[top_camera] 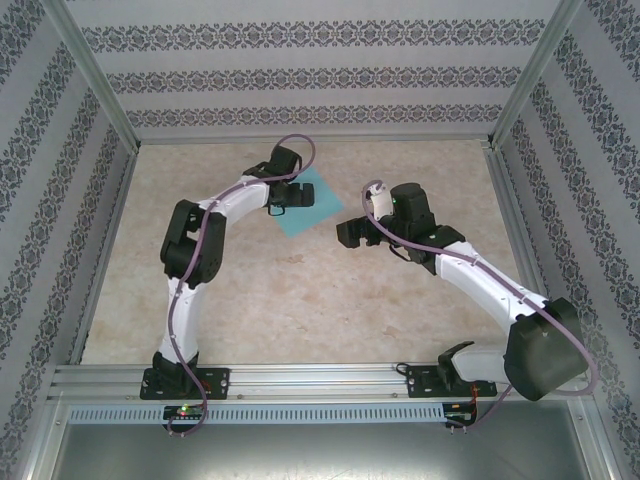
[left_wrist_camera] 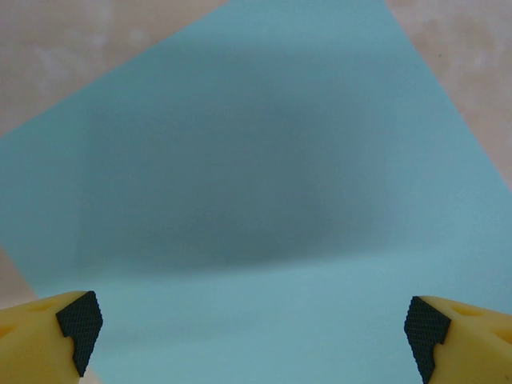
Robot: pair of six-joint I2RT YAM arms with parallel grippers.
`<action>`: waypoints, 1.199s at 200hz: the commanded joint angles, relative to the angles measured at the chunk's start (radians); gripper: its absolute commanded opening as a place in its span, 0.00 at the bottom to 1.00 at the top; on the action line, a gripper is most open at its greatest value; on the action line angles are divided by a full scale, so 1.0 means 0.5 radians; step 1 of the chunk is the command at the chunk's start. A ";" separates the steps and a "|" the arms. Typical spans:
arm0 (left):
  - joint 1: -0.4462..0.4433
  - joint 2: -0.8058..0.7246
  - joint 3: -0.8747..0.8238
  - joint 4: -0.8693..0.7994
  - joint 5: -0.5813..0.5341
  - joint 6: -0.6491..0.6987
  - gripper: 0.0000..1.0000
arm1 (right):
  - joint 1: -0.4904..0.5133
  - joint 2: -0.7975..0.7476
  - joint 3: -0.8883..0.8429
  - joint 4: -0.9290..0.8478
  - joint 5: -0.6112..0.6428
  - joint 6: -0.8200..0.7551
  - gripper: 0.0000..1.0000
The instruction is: Fold a paper plane with a square sheet of paper (pick it up from the middle)
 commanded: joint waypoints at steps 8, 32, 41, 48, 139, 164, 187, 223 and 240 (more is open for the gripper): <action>-0.038 0.121 0.166 -0.189 -0.095 -0.001 1.00 | -0.010 0.017 0.060 0.047 0.053 0.015 0.98; -0.058 0.197 0.228 -0.248 -0.135 0.035 1.00 | -0.039 0.011 0.055 0.044 0.047 0.018 0.98; -0.070 0.208 0.223 -0.262 -0.156 0.060 1.00 | -0.054 0.002 0.049 0.039 0.045 0.018 0.97; -0.079 0.213 0.214 -0.275 -0.176 0.085 1.00 | -0.064 -0.006 0.046 0.035 0.043 0.018 0.98; -0.136 0.082 -0.143 -0.300 0.010 0.347 1.00 | -0.173 -0.159 -0.070 0.037 0.068 0.036 0.98; -0.172 0.003 -0.268 -0.324 0.052 0.467 1.00 | -0.191 -0.191 -0.105 0.013 0.067 0.030 0.98; -0.236 -0.053 -0.357 -0.355 0.000 0.597 1.00 | -0.205 -0.228 -0.127 -0.031 0.057 0.014 0.98; -0.362 -0.115 -0.432 -0.347 0.063 0.673 1.00 | -0.214 -0.310 -0.151 -0.177 0.001 -0.002 0.98; -0.439 -0.129 -0.427 -0.359 0.099 0.663 1.00 | -0.218 -0.366 -0.166 -0.318 -0.004 -0.003 0.98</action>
